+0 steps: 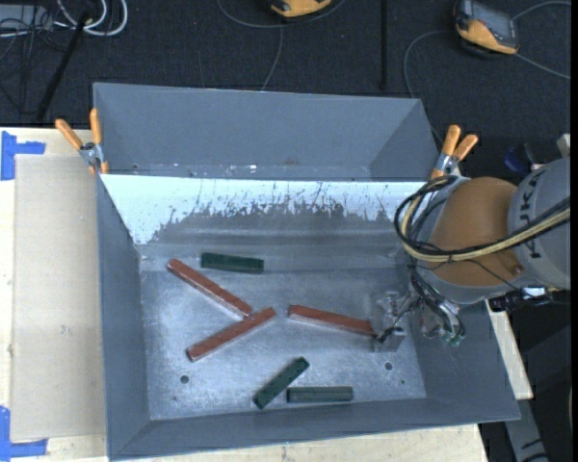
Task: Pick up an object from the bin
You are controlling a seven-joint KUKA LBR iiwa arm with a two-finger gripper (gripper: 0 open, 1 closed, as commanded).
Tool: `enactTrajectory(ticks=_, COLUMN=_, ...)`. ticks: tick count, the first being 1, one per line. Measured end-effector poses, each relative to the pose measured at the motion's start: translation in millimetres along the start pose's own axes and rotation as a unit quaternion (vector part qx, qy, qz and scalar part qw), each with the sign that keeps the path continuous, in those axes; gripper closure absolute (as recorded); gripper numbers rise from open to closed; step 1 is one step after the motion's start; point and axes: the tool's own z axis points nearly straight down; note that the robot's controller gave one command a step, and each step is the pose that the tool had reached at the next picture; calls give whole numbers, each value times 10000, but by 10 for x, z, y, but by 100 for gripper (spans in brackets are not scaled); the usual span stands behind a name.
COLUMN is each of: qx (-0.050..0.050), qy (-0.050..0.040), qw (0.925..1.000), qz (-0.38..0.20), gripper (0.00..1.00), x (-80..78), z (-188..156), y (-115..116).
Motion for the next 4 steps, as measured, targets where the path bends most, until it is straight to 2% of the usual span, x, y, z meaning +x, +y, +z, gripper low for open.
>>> enactTrajectory(ticks=1, qx=9, qy=-26, qw=9838, qz=-1791, gripper=100, x=-11, z=-4, y=114)
enactTrajectory(ticks=2, qx=5, qy=-36, qw=9749, qz=-2225, gripper=100, x=-590, z=-512, y=93)
enactTrajectory(ticks=3, qx=-7, qy=-2, qw=9752, qz=-2213, gripper=0, x=-564, z=-484, y=91)
enactTrajectory(ticks=4, qx=-27, qy=31, qw=9149, qz=-4037, gripper=0, x=-31, z=35, y=320)
